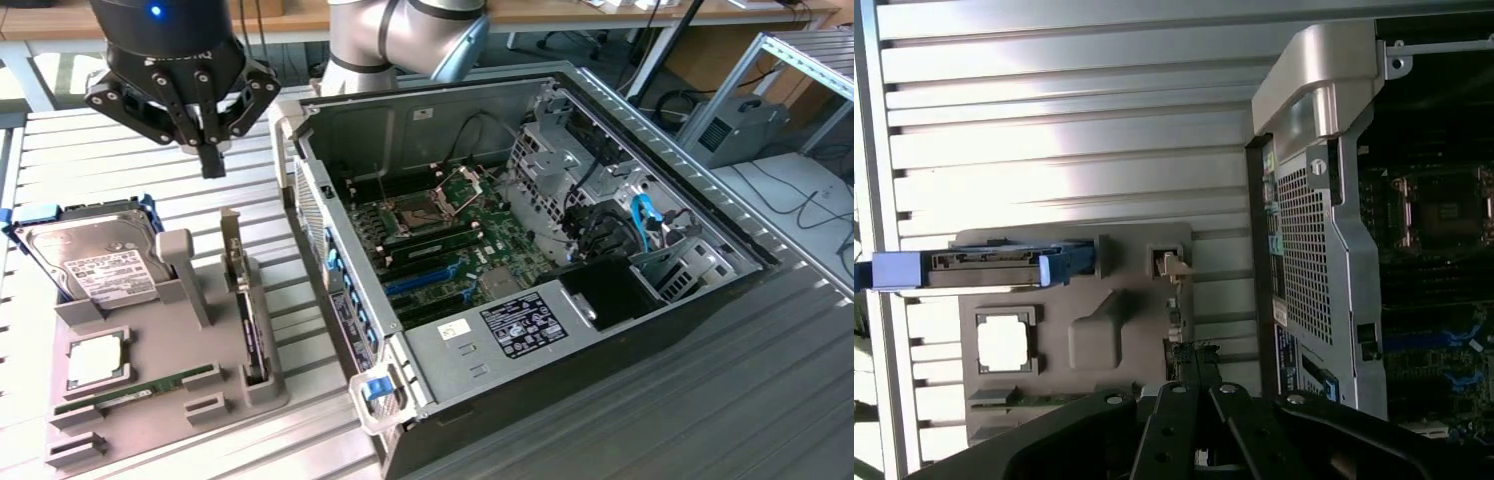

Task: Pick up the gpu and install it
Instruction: 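Reach for the gpu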

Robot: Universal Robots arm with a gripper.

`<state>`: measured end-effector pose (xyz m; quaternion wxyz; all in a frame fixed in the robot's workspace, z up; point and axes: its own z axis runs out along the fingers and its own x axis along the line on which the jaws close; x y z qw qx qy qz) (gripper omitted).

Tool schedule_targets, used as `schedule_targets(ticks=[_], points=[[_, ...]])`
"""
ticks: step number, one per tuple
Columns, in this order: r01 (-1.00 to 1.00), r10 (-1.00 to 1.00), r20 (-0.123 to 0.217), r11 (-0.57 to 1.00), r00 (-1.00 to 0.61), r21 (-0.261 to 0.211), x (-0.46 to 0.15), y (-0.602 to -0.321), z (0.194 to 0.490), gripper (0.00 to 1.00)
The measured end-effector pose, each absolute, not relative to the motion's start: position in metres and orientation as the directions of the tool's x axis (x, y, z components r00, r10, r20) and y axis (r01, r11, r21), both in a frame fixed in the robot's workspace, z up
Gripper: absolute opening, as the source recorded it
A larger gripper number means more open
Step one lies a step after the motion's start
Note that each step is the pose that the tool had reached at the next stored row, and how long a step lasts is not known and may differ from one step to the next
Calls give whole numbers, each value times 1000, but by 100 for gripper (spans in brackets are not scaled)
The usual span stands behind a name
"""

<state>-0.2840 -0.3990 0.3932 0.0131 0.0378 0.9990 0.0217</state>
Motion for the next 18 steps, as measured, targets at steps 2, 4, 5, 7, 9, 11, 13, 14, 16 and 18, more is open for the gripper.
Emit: schedule_targets(ticks=[2,4,5,7,9,11,13,14,16,18], points=[[75,76,-24,996,-997,44,-295,-399,393,11],[75,76,-24,996,-997,44,-295,-402,393,11],[75,76,-24,996,-997,44,-296,-407,393,11],[75,76,-24,996,-997,44,-298,-421,393,11],[75,76,-24,996,-997,44,-299,-426,392,11],[75,76,-24,996,-997,44,-301,-432,392,11],[75,76,-24,996,-997,44,-303,-437,392,11],[75,76,-24,996,-997,44,-303,-437,392,11],[75,76,-24,996,-997,44,-303,-438,392,11],[75,76,-24,996,-997,44,-304,-439,392,11]])
